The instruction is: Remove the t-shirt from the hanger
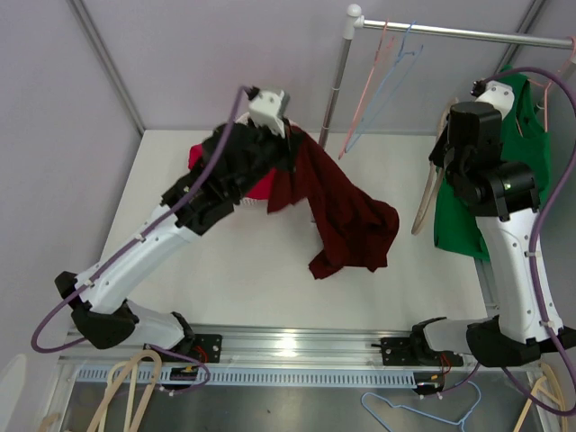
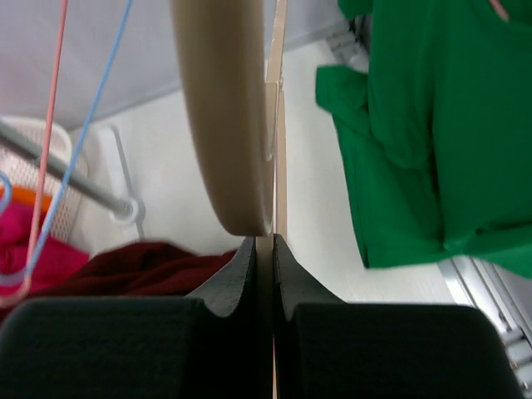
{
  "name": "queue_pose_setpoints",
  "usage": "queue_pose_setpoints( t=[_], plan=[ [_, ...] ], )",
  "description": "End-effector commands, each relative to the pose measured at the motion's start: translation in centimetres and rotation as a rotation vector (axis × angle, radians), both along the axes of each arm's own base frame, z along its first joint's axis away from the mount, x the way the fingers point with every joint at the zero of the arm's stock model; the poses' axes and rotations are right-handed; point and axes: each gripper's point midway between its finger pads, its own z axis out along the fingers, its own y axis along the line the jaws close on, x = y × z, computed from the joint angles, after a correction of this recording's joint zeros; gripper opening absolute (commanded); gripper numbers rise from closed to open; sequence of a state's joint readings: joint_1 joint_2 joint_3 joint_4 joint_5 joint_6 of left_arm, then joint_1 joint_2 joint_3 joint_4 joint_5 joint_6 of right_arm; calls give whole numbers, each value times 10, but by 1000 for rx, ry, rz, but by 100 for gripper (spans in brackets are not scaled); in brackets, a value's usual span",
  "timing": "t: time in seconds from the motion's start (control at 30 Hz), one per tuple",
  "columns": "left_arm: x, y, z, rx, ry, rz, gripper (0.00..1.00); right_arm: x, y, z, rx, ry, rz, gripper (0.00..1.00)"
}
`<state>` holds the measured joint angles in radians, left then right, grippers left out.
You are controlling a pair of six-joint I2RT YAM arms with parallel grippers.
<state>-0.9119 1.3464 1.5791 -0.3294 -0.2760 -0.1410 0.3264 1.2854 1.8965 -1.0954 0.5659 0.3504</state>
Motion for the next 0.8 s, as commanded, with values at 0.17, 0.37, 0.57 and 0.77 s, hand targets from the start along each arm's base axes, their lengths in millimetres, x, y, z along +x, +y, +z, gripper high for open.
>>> queue_pose_setpoints(
  t=[0.17,0.37,0.57,0.77],
  plan=[
    [82,35,116,-118,-188,120,1,75,-7,85,-45,-292,-47,0],
    [128,70,197,-210,-428,256,1,122,-15,113,-101,-380,-75,0],
    [126,134,270,-328,-711,429,1,152,-17,116,-96,-415,-66,0],
    [119,196,312,-306,-916,596,1,182,-9,108,-84,-426,-30,0]
  ],
)
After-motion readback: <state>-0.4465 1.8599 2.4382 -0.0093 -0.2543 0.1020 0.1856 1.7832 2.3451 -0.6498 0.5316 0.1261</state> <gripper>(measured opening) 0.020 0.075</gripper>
